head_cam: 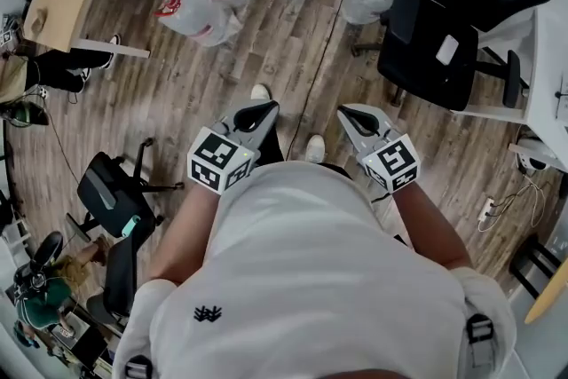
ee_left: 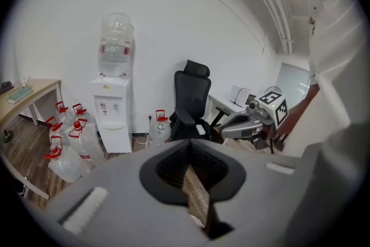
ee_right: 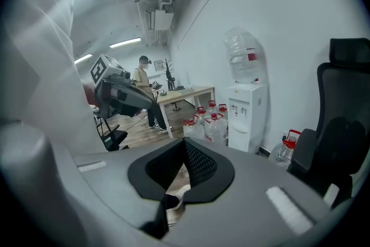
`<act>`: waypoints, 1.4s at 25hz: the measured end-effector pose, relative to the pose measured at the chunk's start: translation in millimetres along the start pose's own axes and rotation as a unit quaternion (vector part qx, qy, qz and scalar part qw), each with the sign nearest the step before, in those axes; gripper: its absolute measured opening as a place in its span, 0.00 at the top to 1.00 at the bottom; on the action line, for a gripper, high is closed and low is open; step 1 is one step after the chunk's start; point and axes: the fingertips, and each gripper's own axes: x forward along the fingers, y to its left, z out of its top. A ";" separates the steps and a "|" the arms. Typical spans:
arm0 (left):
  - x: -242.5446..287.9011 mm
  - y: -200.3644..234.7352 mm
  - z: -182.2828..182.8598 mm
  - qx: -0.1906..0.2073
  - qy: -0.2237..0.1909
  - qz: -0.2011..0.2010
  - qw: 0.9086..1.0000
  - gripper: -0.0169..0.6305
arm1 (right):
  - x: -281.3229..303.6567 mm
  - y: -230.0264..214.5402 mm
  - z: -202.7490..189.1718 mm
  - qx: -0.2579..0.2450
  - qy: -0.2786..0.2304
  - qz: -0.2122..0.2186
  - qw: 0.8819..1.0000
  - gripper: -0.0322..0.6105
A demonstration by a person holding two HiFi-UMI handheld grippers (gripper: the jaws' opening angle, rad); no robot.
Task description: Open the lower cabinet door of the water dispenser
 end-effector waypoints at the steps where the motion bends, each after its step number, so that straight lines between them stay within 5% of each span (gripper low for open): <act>1: 3.3 10.0 3.1 0.000 -0.002 -0.004 1.000 0.89 | 8.3 -5.8 2.0 0.004 0.003 -0.005 1.000 0.95; 17: 66.0 207.5 70.5 0.048 0.002 -0.120 0.992 0.89 | 180.4 -116.3 69.0 0.044 0.035 -0.127 0.990 0.86; 23: 92.8 249.6 64.5 0.029 0.020 -0.119 0.992 0.89 | 247.4 -175.9 39.0 0.075 0.072 -0.122 0.987 0.82; 35: 231.3 304.4 68.8 0.001 0.078 -0.112 0.991 0.89 | 414.2 -401.3 -62.4 0.058 0.146 -0.088 0.984 0.80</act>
